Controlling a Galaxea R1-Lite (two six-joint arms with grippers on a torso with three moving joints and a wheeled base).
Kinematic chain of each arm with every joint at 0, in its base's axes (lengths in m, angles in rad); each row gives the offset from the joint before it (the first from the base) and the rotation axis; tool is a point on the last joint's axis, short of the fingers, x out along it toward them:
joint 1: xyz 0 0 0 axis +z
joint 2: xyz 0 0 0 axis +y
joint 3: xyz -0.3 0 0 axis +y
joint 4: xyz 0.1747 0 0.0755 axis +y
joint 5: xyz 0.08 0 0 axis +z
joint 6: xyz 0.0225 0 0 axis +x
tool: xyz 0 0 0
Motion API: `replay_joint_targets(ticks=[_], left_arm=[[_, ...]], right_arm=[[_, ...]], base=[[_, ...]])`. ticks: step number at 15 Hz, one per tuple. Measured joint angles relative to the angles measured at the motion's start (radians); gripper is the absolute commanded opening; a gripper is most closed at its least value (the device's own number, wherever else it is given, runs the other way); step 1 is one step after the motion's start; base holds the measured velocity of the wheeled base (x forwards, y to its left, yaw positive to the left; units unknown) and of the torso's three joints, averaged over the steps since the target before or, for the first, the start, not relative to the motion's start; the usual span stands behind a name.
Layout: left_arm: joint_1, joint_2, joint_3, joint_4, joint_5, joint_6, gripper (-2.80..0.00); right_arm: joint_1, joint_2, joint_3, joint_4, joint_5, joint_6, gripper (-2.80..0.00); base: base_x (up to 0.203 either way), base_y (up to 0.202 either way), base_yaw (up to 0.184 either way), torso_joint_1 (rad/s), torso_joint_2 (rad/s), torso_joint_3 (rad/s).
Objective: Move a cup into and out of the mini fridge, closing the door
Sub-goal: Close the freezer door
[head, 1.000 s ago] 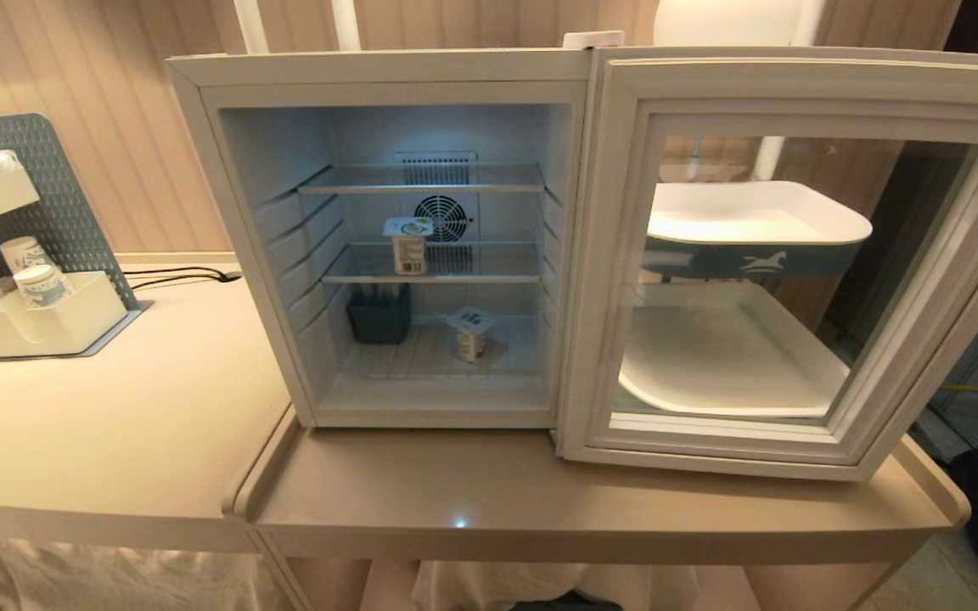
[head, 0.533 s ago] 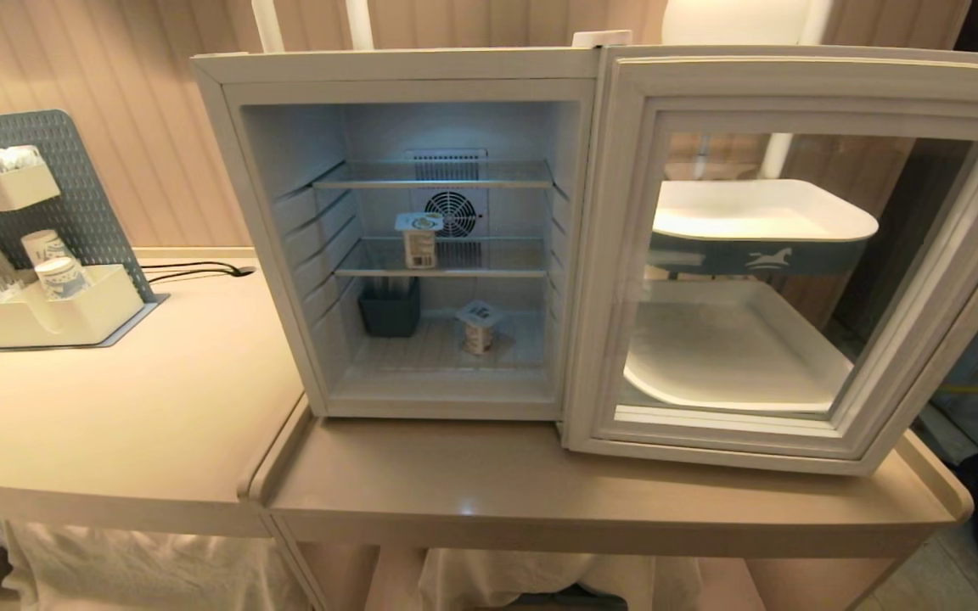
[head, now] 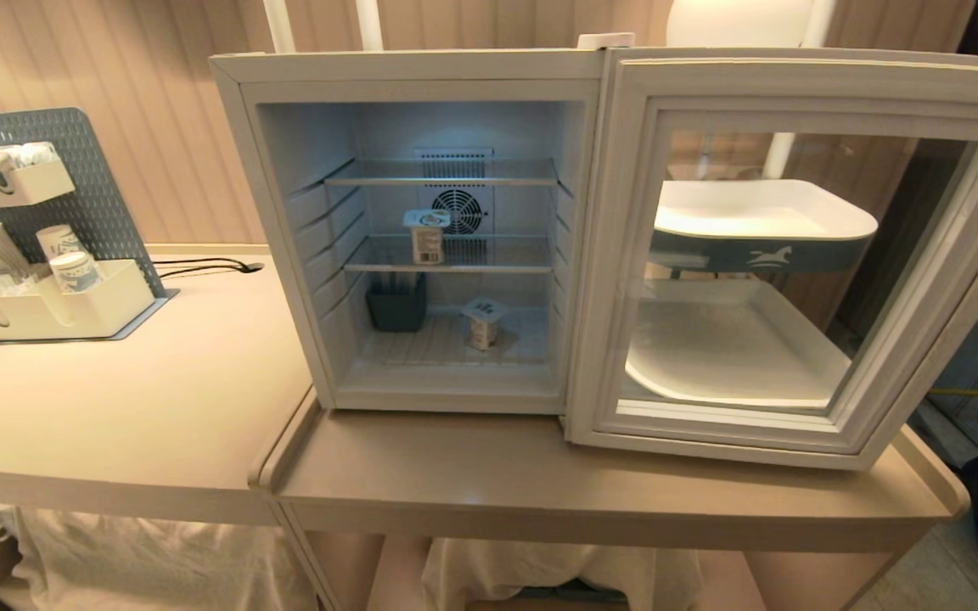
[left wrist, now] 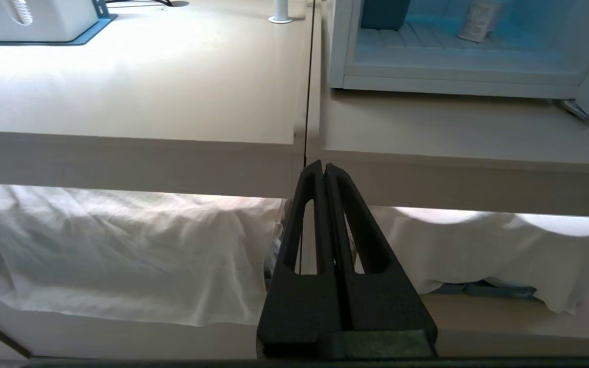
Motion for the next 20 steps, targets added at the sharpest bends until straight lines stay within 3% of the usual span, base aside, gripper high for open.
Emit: replay_joint_targets(ticks=[8, 12, 16, 20], left_arm=[[0.002, 0.000, 0.000, 0.000, -0.001, 0.001, -2.80], [0.000, 0.000, 0.000, 0.000, -0.001, 0.000, -2.80], [0.001, 0.000, 0.000, 0.000, -0.001, 0.000, -2.80], [0.002, 0.000, 0.000, 0.000, -0.001, 0.001, -2.80]], right_arm=[[0.000, 0.000, 0.000, 0.001, -0.001, 0.001, -2.80], [0.000, 0.000, -0.039, -0.002, 0.001, 0.037, -2.80], [-0.002, 0.105, -0.347, 0.068, -0.021, 0.099, -2.80], [-0.042, 0.601, -0.694, 0.095, -0.070, 0.220, -2.80]], base=[[0.000, -0.181, 0.000, 0.002, 0.00, 0.002], [0.000, -0.026, -0.001, 0.001, 0.00, 0.001], [0.000, 0.000, 0.000, 0.000, 0.00, 0.000], [0.000, 0.000, 0.000, 0.000, 0.00, 0.000]])
